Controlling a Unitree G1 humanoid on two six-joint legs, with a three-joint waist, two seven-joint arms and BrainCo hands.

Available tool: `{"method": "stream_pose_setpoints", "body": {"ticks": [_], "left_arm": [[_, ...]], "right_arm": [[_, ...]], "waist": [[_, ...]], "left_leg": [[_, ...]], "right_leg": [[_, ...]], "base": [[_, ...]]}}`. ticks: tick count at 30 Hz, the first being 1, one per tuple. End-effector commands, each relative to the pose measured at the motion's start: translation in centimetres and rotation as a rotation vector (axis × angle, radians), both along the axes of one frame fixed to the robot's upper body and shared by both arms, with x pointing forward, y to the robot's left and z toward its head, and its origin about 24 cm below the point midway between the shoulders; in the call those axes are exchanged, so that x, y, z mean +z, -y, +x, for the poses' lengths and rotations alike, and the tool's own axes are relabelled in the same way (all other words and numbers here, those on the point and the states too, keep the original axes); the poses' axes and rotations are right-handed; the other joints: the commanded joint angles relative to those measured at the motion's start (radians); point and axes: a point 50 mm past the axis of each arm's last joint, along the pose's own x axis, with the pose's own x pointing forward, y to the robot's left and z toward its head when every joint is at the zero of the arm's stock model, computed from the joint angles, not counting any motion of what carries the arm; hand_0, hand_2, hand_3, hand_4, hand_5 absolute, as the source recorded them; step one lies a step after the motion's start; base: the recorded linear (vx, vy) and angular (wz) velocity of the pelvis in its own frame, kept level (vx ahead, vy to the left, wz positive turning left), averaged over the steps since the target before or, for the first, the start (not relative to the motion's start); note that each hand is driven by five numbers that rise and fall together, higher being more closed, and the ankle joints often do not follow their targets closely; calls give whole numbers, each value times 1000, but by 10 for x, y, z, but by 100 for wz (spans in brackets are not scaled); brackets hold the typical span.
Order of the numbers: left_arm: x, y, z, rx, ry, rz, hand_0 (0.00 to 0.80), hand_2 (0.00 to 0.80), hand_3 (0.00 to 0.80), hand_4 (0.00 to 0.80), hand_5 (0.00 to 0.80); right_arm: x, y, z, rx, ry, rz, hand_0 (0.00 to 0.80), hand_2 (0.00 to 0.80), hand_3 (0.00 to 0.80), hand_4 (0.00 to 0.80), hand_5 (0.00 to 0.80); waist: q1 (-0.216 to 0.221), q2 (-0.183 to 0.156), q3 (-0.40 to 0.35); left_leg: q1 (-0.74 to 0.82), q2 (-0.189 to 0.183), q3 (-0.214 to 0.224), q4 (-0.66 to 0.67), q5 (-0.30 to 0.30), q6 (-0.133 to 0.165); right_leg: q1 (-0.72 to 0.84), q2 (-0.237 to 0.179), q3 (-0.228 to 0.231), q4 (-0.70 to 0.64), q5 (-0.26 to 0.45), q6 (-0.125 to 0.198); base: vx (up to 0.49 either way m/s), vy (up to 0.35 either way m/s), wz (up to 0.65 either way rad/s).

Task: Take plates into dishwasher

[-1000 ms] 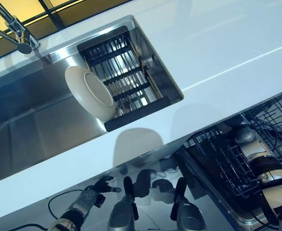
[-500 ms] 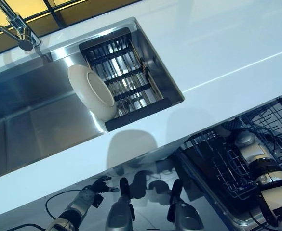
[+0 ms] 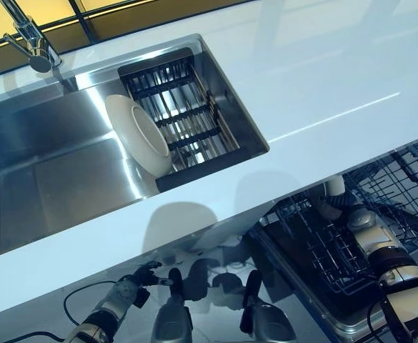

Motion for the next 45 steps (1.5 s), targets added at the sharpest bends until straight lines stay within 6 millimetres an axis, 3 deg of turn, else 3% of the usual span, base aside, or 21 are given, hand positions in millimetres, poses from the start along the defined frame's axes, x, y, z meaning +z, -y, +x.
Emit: {"method": "stream_pose_setpoints", "body": {"ticks": [1,17,18,19,20,21,23,45], "left_arm": [[27,-8,38,-36,111,49,0,0,0,0,0],[24,-8,34,-32,100,51,0,0,0,0,0],[24,-9,34,-31,99,52,0,0,0,0,0],[24,-9,34,-31,99,52,0,0,0,0,0],[24,-9,34,-30,98,52,0,0,0,0,0],[24,-9,34,-30,98,53,0,0,0,0,0],[24,-9,34,-29,96,55,0,0,0,0,0],[21,-11,30,-22,84,54,0,0,0,0,0]], "right_arm": [[-33,-3,-14,-17,-191,11,800,800,800,800,800],[-36,-6,-17,3,-191,16,800,800,800,800,800],[-36,-6,-17,2,-191,15,712,712,712,712,712],[-36,-6,-17,1,-190,13,530,530,530,530,530],[-36,-5,-17,0,-188,11,285,285,285,285,285],[-35,-5,-17,-2,-184,10,119,119,119,119,119],[-35,-5,-16,-4,-180,8,0,0,0,0,0],[-21,-10,-9,17,-90,3,0,0,0,0,0]], "waist": [[26,2,29],[26,-4,16],[26,-4,14],[26,-4,13],[26,-4,12],[27,-4,12],[26,-5,11],[20,-13,11]], "left_leg": [[-46,-18,7,2,-26,5],[-40,-21,5,2,-28,6],[-40,-21,6,2,-28,7],[-39,-21,6,2,-29,7],[-39,-21,7,2,-29,7],[-38,-21,7,2,-29,7],[-37,-20,8,2,-29,7],[-31,-16,14,2,-30,9]], "right_leg": [[-41,-47,53,199,-170,29],[-24,-46,53,185,-166,32],[-24,-45,54,185,-167,32],[-23,-45,54,185,-167,32],[-21,-45,53,184,-167,32],[-20,-45,53,184,-167,32],[-19,-45,52,183,-167,33],[-12,-41,58,177,-165,34]], "base": [[0,0,0],[0,0,0],[0,0,0],[0,0,0],[0,0,0],[0,0,0],[0,0,0],[0,0,0]]}}
